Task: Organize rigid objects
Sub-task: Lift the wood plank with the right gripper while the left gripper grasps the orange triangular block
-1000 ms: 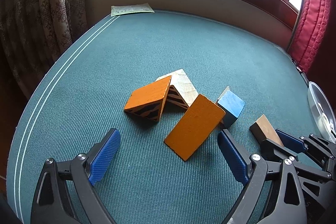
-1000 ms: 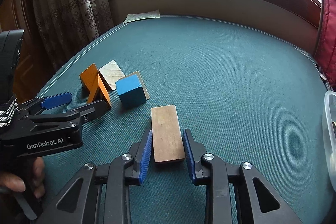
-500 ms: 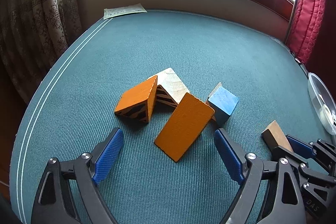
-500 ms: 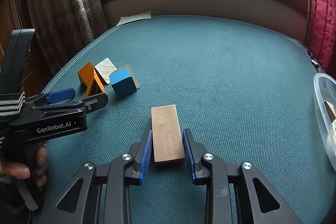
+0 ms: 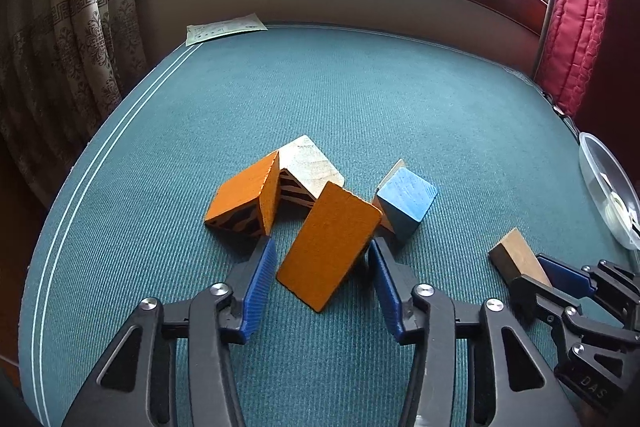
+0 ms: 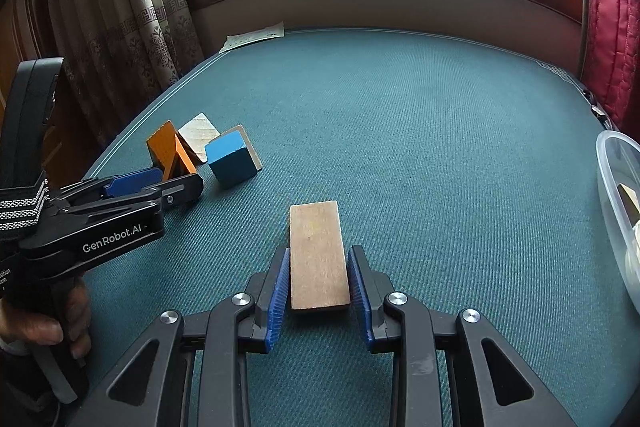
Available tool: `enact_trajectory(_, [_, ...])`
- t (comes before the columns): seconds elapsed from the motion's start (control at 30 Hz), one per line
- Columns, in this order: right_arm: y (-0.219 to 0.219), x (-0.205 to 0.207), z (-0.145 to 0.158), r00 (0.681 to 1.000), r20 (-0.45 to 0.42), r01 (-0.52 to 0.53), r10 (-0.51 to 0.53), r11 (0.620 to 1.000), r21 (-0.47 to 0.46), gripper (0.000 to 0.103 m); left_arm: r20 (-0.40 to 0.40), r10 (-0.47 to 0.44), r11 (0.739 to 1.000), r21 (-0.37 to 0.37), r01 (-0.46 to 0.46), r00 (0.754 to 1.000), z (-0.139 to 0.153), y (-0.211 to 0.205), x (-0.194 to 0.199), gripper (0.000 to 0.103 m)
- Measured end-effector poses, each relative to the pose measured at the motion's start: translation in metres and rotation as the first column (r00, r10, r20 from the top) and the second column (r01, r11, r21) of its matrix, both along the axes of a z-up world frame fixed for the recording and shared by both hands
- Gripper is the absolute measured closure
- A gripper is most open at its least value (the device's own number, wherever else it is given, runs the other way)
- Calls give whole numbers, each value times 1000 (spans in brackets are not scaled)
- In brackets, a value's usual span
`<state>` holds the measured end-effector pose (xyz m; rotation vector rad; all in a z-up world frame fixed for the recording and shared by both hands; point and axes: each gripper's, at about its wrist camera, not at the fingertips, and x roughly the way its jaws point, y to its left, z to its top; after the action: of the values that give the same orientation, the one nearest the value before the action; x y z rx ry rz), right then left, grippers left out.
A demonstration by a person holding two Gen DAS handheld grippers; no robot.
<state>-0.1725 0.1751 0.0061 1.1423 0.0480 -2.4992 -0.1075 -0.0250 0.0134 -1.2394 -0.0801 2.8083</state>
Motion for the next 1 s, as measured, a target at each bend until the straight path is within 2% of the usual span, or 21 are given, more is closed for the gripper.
enact_trajectory(0.53, [6,2,6,1000,-10,21,-22,999,-37,74,-4,9,1000,3,-9,1000,-1,2,7,57])
enact_trajectory(1.0, [65,4,30,982,-55,176,-183,978,-110,74,-1,29,1000,-10,-29,1000,0,4,11,57])
